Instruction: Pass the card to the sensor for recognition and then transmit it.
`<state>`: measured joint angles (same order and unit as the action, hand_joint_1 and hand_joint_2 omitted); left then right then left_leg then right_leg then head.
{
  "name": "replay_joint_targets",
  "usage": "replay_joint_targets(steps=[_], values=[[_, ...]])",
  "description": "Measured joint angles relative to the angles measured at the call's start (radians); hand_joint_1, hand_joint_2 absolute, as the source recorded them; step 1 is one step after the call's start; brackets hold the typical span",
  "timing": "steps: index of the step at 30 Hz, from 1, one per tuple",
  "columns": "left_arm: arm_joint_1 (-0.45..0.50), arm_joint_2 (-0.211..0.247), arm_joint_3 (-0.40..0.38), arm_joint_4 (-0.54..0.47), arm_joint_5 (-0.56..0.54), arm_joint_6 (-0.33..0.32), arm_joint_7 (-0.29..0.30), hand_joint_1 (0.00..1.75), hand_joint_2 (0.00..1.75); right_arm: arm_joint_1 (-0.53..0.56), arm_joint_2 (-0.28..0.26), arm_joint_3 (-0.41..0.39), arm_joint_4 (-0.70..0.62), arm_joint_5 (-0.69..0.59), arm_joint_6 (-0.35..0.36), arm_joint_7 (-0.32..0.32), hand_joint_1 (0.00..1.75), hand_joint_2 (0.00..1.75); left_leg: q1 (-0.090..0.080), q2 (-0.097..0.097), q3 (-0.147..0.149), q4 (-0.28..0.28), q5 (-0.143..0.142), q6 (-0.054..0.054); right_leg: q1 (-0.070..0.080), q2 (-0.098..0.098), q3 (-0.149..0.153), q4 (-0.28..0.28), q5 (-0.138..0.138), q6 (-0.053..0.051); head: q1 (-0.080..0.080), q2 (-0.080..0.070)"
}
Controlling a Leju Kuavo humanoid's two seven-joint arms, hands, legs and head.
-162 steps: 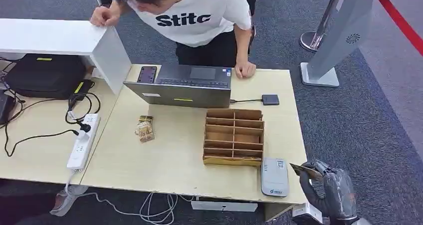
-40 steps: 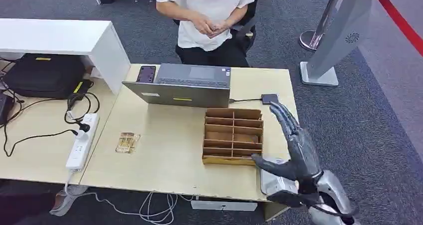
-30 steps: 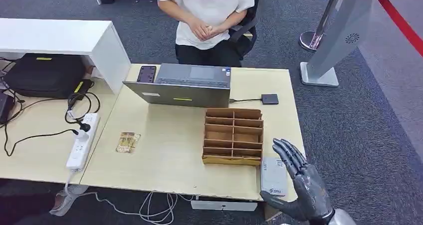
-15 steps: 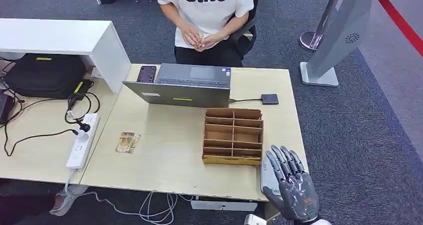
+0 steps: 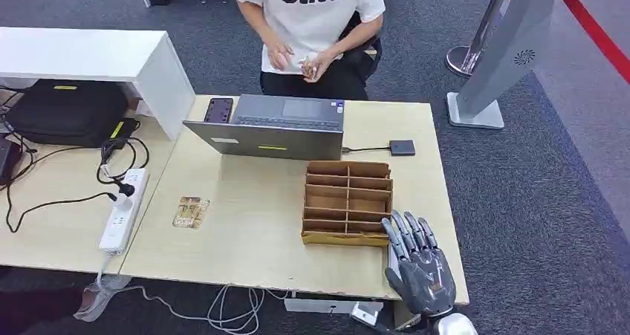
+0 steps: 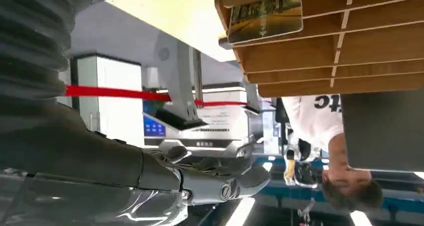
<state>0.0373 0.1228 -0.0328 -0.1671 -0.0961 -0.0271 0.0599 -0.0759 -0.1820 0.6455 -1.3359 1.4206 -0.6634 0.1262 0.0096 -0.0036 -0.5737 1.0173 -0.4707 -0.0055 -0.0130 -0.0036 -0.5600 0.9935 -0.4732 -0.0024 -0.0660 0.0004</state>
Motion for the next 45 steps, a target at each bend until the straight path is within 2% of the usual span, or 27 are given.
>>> replay_joint_targets(steps=[7, 14, 39, 40, 41, 42, 43, 45], values=[[-0.005, 0.003, 0.000, 0.000, -0.008, -0.009, 0.000, 0.00, 1.75, -0.060, 0.028, 0.018, 0.084, -0.097, 0.022, -0.026, 0.00, 1.75, 0.000, 0.000, 0.000, 0.000, 0.000, 0.000, 0.000, 0.000, 0.000, 0.000, 0.000, 0.000, 0.000, 0.000], [-0.006, 0.008, -0.001, 0.000, -0.012, -0.019, 0.000, 0.00, 1.75, -0.112, 0.052, 0.023, 0.162, -0.143, 0.023, -0.035, 0.00, 1.75, 0.000, 0.000, 0.000, 0.000, 0.001, -0.001, 0.000, 0.000, 0.000, 0.000, 0.000, 0.000, 0.000, 0.000], [-0.007, 0.011, -0.001, 0.000, -0.008, -0.028, -0.009, 0.00, 1.75, -0.170, 0.092, 0.045, 0.245, -0.141, 0.023, -0.045, 0.00, 1.75, 0.000, 0.000, 0.000, 0.000, 0.001, -0.001, 0.000, 0.000, 0.000, 0.000, 0.000, 0.000, 0.000, 0.000], [-0.007, 0.011, -0.001, 0.000, -0.008, -0.029, -0.009, 0.00, 1.75, -0.171, 0.093, 0.047, 0.247, -0.140, 0.023, -0.045, 0.42, 1.75, 0.000, 0.000, 0.000, 0.000, 0.001, -0.001, 0.000, 0.000, 0.000, 0.000, 0.000, 0.000, 0.000, 0.000], [-0.007, 0.011, -0.001, 0.000, -0.008, -0.029, -0.009, 0.00, 1.75, -0.173, 0.094, 0.048, 0.249, -0.140, 0.023, -0.045, 0.42, 1.75, 0.000, 0.000, 0.000, 0.000, 0.001, -0.001, 0.000, 0.000, 0.000, 0.000, 0.000, 0.000, 0.000, 0.000], [-0.007, 0.011, -0.001, 0.000, -0.008, -0.030, -0.009, 0.00, 1.75, -0.174, 0.096, 0.048, 0.250, -0.140, 0.023, -0.045, 0.91, 1.75, 0.000, 0.000, 0.000, 0.000, 0.001, -0.001, 0.000, 0.000, 0.000, 0.000, 0.000, 0.000, 0.000, 0.000], [-0.007, 0.013, -0.001, 0.000, -0.008, -0.030, -0.009, 0.00, 1.75, -0.176, 0.097, 0.048, 0.251, -0.140, 0.023, -0.045, 1.29, 1.75, 0.000, 0.000, 0.000, 0.000, 0.001, -0.001, 0.000, 0.000, 0.000, 0.000, 0.000, 0.000, 0.000, 0.000], [-0.007, 0.014, -0.001, 0.000, -0.010, -0.030, -0.009, 0.00, 1.75, -0.180, 0.099, 0.049, 0.256, -0.138, 0.023, -0.045, 1.34, 1.75, 0.000, 0.000, 0.000, 0.000, 0.001, -0.001, 0.000, 0.000, 0.000, 0.000, 0.000, 0.000, 0.000, 0.000]])
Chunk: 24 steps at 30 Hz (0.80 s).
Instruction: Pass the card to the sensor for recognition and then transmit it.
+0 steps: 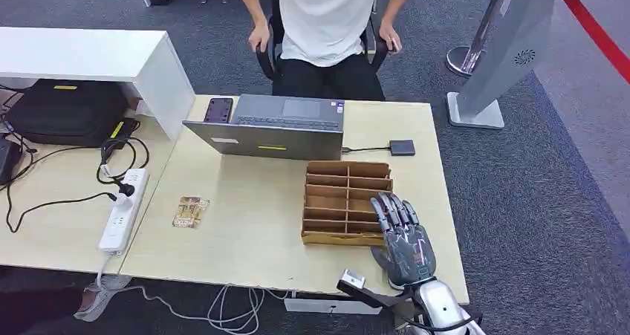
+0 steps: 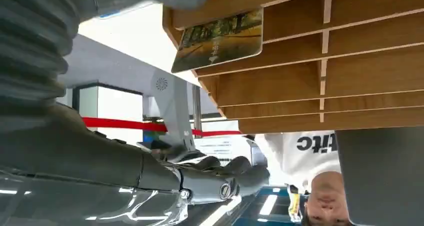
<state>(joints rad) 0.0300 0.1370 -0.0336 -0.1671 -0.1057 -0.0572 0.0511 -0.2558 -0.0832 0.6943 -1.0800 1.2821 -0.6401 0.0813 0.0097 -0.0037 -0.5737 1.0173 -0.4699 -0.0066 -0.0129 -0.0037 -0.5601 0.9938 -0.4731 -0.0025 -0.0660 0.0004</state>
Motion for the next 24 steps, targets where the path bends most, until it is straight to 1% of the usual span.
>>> replay_joint_targets(steps=[3, 6, 9, 10, 14, 16, 21, 24], values=[[0.000, 0.000, 0.000, 0.000, 0.000, 0.000, 0.000, 0.00, 1.75, -0.004, 0.000, 0.002, 0.007, 0.007, 0.000, 0.003, 1.45, 1.75, 0.000, 0.000, 0.000, 0.000, 0.000, 0.000, 0.000, 0.000, 0.000, 0.000, 0.000, 0.000, 0.000, 0.000], [0.000, 0.002, 0.000, 0.000, 0.000, 0.000, 0.000, 0.00, 1.75, -0.008, 0.000, 0.007, 0.013, 0.023, -0.001, 0.018, 1.50, 1.75, 0.000, 0.000, 0.000, 0.000, 0.000, 0.000, 0.000, 0.000, 0.000, 0.000, 0.000, 0.000, 0.000, 0.000], [0.000, 0.003, -0.001, 0.000, -0.003, 0.000, 0.000, 0.00, 1.75, -0.011, 0.000, 0.011, 0.021, 0.114, -0.010, 0.079, 1.52, 1.75, 0.000, 0.000, 0.000, 0.000, 0.000, 0.000, 0.000, 0.000, 0.000, 0.000, 0.000, 0.000, 0.000, 0.000], [0.000, 0.004, -0.001, 0.000, -0.003, 0.000, 0.000, 0.00, 1.75, -0.012, 0.000, 0.013, 0.026, 0.155, -0.012, 0.102, 1.62, 1.75, 0.000, 0.000, 0.000, 0.000, 0.000, 0.000, 0.000, 0.000, 0.000, 0.000, 0.000, 0.000, 0.000, 0.000], [0.000, 0.004, -0.002, 0.000, -0.006, 0.000, 0.000, 0.00, 1.75, -0.013, 0.000, 0.015, 0.047, 0.234, -0.026, 0.148, 1.71, 1.75, 0.000, 0.000, 0.000, 0.000, 0.000, 0.000, 0.000, 0.000, 0.000, 0.000, 0.000, 0.000, 0.000, 0.000], [0.000, 0.004, -0.002, 0.000, -0.006, 0.000, 0.000, 0.00, 1.75, -0.016, 0.000, 0.015, 0.058, 0.252, -0.033, 0.160, 1.75, 1.75, 0.000, 0.000, 0.000, 0.000, 0.000, 0.000, 0.000, 0.000, 0.000, 0.000, 0.000, 0.000, 0.000, 0.000], [0.000, 0.004, -0.003, 0.000, -0.006, 0.001, 0.001, 0.00, 1.75, -0.021, -0.003, 0.015, 0.078, 0.278, -0.058, 0.174, 1.75, 1.75, 0.000, 0.000, 0.000, 0.000, 0.000, 0.000, 0.000, 0.000, 0.000, 0.000, 0.000, 0.000, 0.000, 0.000], [0.000, 0.004, -0.003, 0.000, -0.006, 0.002, 0.002, 0.00, 1.75, -0.016, -0.010, 0.009, 0.061, 0.278, -0.060, 0.164, 1.75, 1.75, 0.000, 0.000, 0.000, 0.000, 0.000, 0.000, 0.000, 0.000, 0.000, 0.000, 0.000, 0.000, 0.000, 0.000]])
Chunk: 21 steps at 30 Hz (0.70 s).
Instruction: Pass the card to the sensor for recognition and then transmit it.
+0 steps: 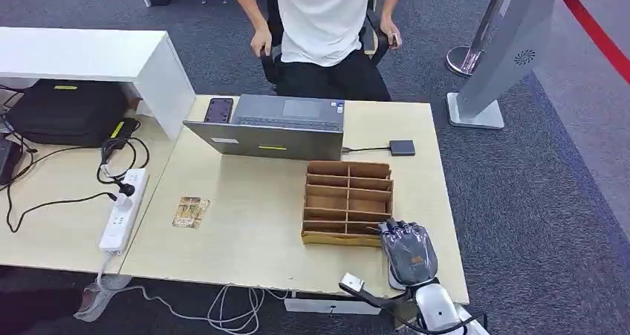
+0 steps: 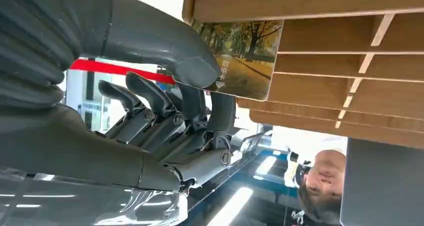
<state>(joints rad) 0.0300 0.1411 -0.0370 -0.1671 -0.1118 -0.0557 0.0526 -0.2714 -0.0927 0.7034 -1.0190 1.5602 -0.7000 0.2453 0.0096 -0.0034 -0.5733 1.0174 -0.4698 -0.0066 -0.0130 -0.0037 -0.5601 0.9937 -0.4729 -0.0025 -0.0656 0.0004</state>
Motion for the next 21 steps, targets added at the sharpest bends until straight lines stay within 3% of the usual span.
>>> replay_joint_targets(steps=[5, 16, 21], values=[[0.000, 0.000, 0.000, 0.000, 0.000, 0.002, 0.000, 0.00, 1.75, 0.020, -0.026, -0.025, -0.121, -0.040, 0.000, -0.052, 1.75, 1.75, 0.000, 0.000, 0.000, 0.000, 0.000, 0.000, 0.000, 0.001, -0.001, 0.000, 0.000, 0.000, 0.000, 0.000], [0.001, 0.000, 0.000, 0.000, 0.006, 0.005, -0.003, 0.00, 1.75, 0.056, -0.107, -0.095, -0.540, -0.079, 0.000, -0.166, 1.75, 1.75, 0.000, 0.000, -0.001, 0.000, 0.000, 0.000, 0.000, 0.001, -0.001, 0.000, 0.000, 0.000, 0.000, 0.000], [-0.001, 0.002, -0.005, 0.000, -0.010, -0.006, -0.003, 0.00, 1.75, -0.019, -0.119, -0.095, -0.585, -0.194, 0.035, -0.195, 1.75, 1.75, 0.000, 0.003, -0.001, 0.000, 0.000, -0.001, 0.000, 0.003, -0.001, 0.000, 0.002, -0.002, 0.000, 0.000]])
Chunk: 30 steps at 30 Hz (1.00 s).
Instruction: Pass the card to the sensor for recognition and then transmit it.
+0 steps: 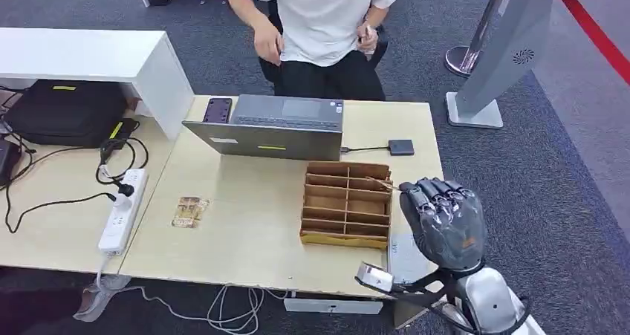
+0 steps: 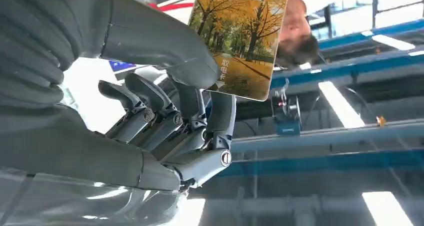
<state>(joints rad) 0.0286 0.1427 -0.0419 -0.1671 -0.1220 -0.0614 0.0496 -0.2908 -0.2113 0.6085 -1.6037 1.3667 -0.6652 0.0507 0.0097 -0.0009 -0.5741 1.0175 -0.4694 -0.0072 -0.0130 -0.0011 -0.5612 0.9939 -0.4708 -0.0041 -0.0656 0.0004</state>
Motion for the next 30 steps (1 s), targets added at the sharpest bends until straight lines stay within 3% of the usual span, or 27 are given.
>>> replay_joint_targets(steps=[5, 8, 16, 26, 27, 28, 30], values=[[-0.014, 0.013, -0.024, 0.000, -0.042, -0.022, 0.000, 0.00, 1.75, -0.220, 0.012, 0.020, 0.122, -0.110, 0.179, 0.046, 1.75, 1.75, 0.000, 0.001, -0.001, 0.000, 0.004, 0.000, 0.000, 0.001, -0.001, 0.000, 0.003, 0.000, 0.000, 0.000], [-0.022, 0.023, -0.040, 0.000, -0.058, -0.031, 0.000, 0.00, 1.75, -0.361, 0.038, 0.037, 0.263, -0.121, 0.205, 0.078, 1.75, 1.75, 0.000, 0.001, -0.001, 0.000, 0.006, 0.001, 0.000, 0.000, -0.001, 0.000, 0.005, 0.000, 0.000, 0.000], [-0.030, 0.031, -0.068, 0.000, -0.083, -0.042, 0.000, 0.00, 1.75, -0.516, 0.106, 0.055, 0.557, -0.149, 0.206, 0.121, 1.75, 1.75, 0.000, -0.001, -0.002, 0.000, 0.007, 0.001, 0.000, -0.001, -0.001, 0.001, 0.005, 0.000, 0.000, 0.000], [-0.033, 0.037, -0.096, 0.000, -0.117, -0.035, 0.003, 0.00, 1.75, -0.556, 0.178, 0.078, 0.703, -0.150, 0.170, 0.116, 1.75, 1.75, 0.000, -0.001, -0.003, 0.000, 0.007, 0.001, 0.000, 0.000, -0.003, 0.001, 0.005, 0.000, 0.000, 0.000], [-0.034, 0.038, -0.100, 0.000, -0.129, -0.027, 0.011, 0.00, 1.75, -0.556, 0.185, 0.082, 0.711, -0.151, 0.165, 0.111, 0.09, 1.75, 0.000, -0.001, -0.003, 0.000, 0.007, 0.001, 0.000, -0.001, -0.003, 0.001, 0.005, 0.000, 0.000, 0.000], [-0.034, 0.039, -0.103, 0.000, -0.135, -0.024, 0.016, 0.00, 1.75, -0.556, 0.192, 0.085, 0.716, -0.152, 0.161, 0.107, 0.00, 1.75, 0.000, -0.001, -0.003, 0.000, 0.007, 0.001, 0.000, -0.001, -0.003, 0.001, 0.005, 0.000, 0.000, 0.000], [-0.035, 0.041, -0.113, 0.000, -0.143, -0.021, 0.022, 0.00, 1.75, -0.556, 0.208, 0.091, 0.720, -0.174, 0.150, 0.087, 0.00, 1.75, 0.000, -0.001, -0.003, 0.000, 0.007, 0.001, 0.000, -0.001, -0.004, 0.001, 0.005, -0.001, 0.000, 0.000]])
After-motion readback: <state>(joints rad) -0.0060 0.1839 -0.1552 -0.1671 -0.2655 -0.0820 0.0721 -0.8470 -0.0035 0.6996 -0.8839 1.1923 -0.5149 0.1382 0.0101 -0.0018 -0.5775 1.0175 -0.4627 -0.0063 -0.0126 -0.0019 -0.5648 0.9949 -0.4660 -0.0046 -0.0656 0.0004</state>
